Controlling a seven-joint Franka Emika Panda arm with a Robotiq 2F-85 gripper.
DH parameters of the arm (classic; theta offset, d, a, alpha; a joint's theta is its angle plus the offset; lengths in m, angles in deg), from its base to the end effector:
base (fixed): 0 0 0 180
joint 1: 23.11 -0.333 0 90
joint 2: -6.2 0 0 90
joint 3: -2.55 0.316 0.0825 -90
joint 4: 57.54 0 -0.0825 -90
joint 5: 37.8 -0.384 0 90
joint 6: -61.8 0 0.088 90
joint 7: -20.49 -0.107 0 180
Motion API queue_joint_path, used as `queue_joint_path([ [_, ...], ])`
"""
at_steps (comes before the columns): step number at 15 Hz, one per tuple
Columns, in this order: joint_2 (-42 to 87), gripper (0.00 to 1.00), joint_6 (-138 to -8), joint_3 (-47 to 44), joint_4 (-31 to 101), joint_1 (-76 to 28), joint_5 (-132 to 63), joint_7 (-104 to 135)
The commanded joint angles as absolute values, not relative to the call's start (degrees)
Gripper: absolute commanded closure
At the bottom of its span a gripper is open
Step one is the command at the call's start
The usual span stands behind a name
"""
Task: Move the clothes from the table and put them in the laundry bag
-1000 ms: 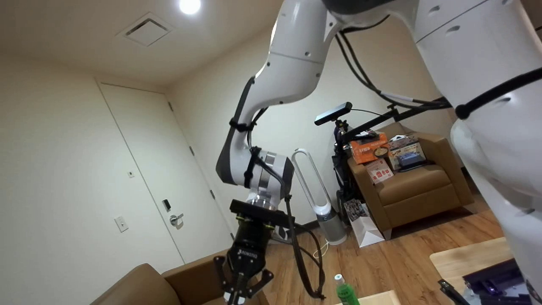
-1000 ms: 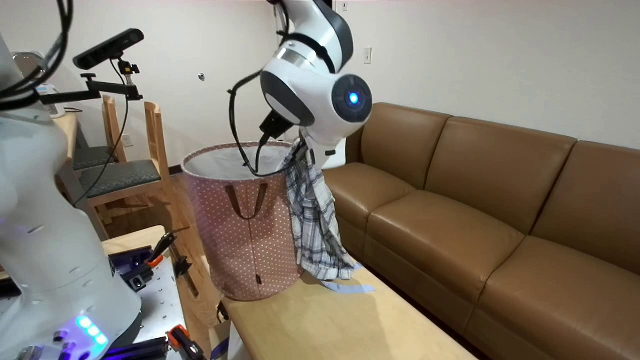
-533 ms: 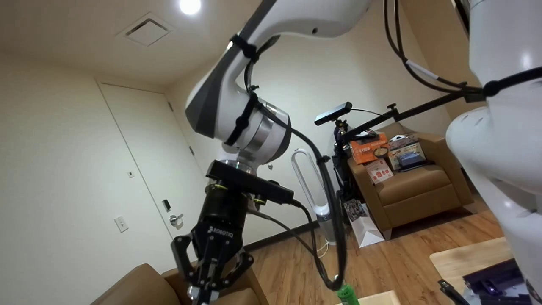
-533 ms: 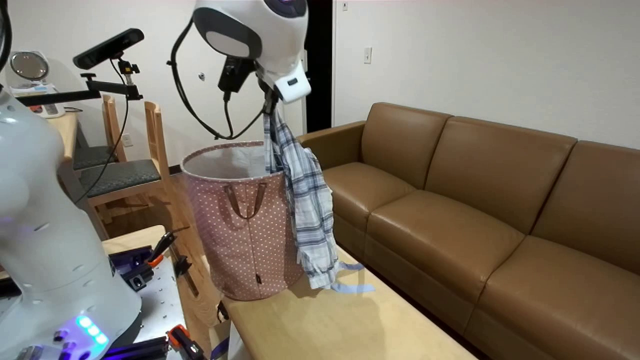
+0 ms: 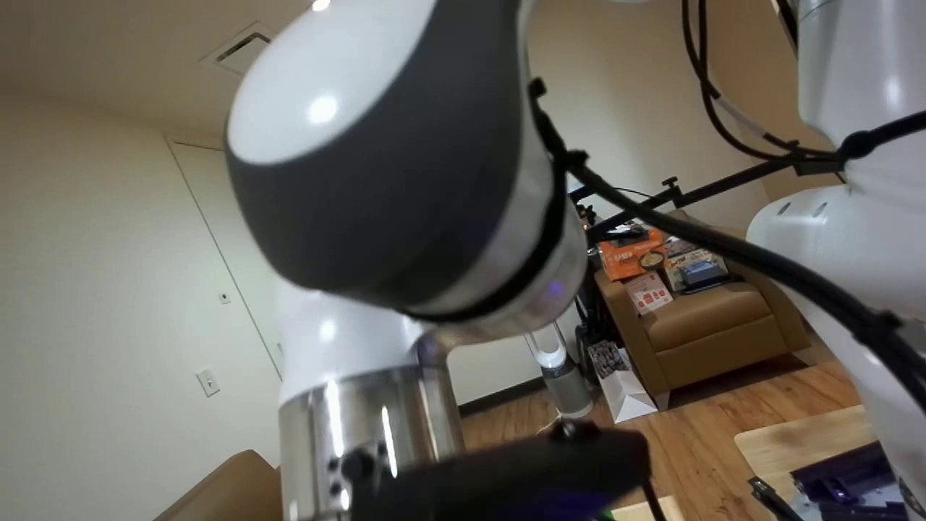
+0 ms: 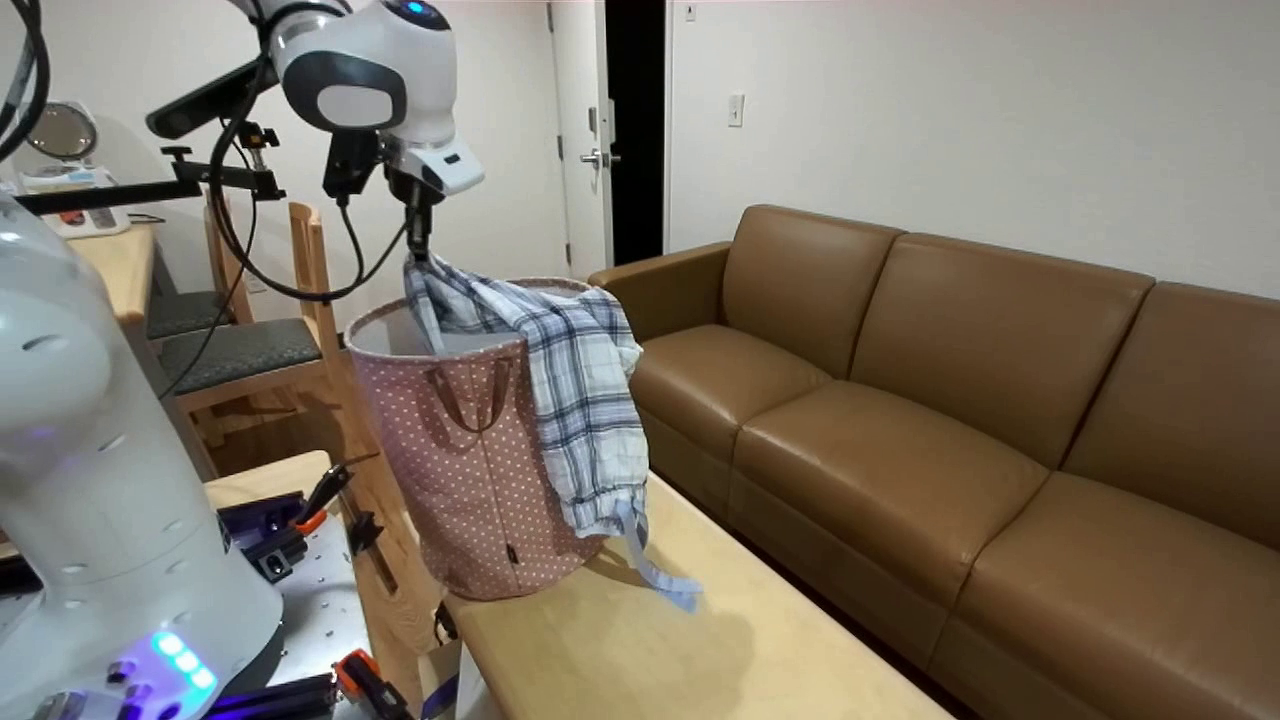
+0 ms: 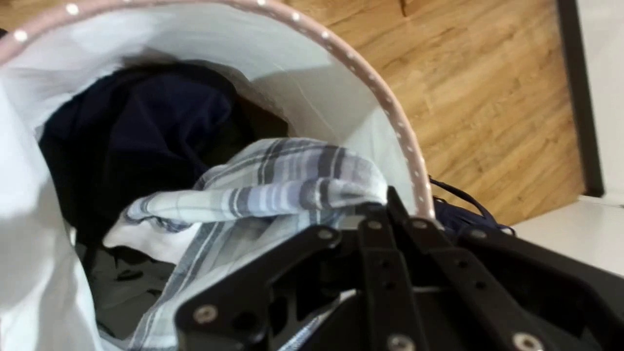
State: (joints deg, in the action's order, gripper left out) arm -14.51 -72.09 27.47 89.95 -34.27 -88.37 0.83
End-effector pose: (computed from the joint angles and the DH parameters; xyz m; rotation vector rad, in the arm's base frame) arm 0.3406 0.2607 0.3875 -2.5898 0.4201 0.1615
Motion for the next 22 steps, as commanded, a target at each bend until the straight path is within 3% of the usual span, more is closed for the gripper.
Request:
queue_joint_path([
  [1,-2.0,0.96,-75.93,28.96,88.38,-34.16,-79.79,-6.87],
  [4,5.84,0.92,-75.0,23.95,87.98,-33.09,-73.23,-10.59],
  [5,7.77,0.69,-73.65,21.67,87.63,-32.71,-71.92,-11.21],
  [8,7.6,0.6,-72.28,15.34,88.92,-31.33,-71.67,-9.86],
  [17,-10.23,0.03,-61.52,7.79,94.04,-28.49,-70.88,-7.72],
  [22,-18.55,0.0,-59.9,4.85,95.75,-25.66,-74.27,-8.29],
])
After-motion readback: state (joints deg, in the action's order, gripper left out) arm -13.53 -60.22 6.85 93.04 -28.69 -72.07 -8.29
